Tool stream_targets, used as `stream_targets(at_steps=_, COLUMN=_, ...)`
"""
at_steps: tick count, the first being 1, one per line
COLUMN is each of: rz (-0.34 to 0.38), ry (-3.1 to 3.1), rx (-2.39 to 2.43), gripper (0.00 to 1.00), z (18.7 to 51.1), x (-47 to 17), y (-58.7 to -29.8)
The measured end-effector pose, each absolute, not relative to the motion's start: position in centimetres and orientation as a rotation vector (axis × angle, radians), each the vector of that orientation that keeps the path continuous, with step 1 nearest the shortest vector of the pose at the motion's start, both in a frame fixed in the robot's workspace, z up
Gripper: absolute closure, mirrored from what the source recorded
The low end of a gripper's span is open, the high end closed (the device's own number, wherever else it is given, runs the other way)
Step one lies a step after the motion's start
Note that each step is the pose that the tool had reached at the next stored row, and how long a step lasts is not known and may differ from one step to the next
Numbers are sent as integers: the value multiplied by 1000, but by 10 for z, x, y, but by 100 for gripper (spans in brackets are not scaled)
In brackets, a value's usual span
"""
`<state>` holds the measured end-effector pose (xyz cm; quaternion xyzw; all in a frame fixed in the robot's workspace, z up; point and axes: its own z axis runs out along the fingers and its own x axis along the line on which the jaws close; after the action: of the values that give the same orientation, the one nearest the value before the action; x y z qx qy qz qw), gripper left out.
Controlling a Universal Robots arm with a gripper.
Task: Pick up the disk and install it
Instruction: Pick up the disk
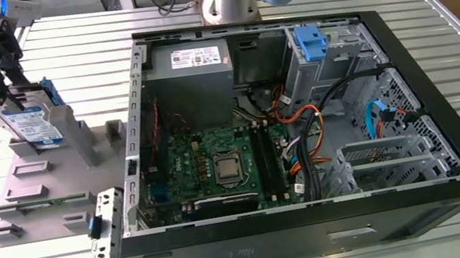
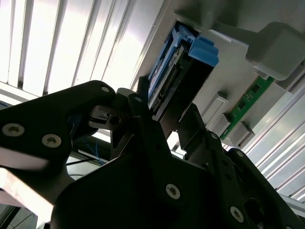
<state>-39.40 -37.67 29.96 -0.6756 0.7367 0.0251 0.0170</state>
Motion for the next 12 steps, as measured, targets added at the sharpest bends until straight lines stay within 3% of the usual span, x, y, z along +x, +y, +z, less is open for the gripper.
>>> stream_targets(at_steps=12, rz=78, ry=2290, rx=-2100, gripper=49, z=301, x=-394, y=-376)
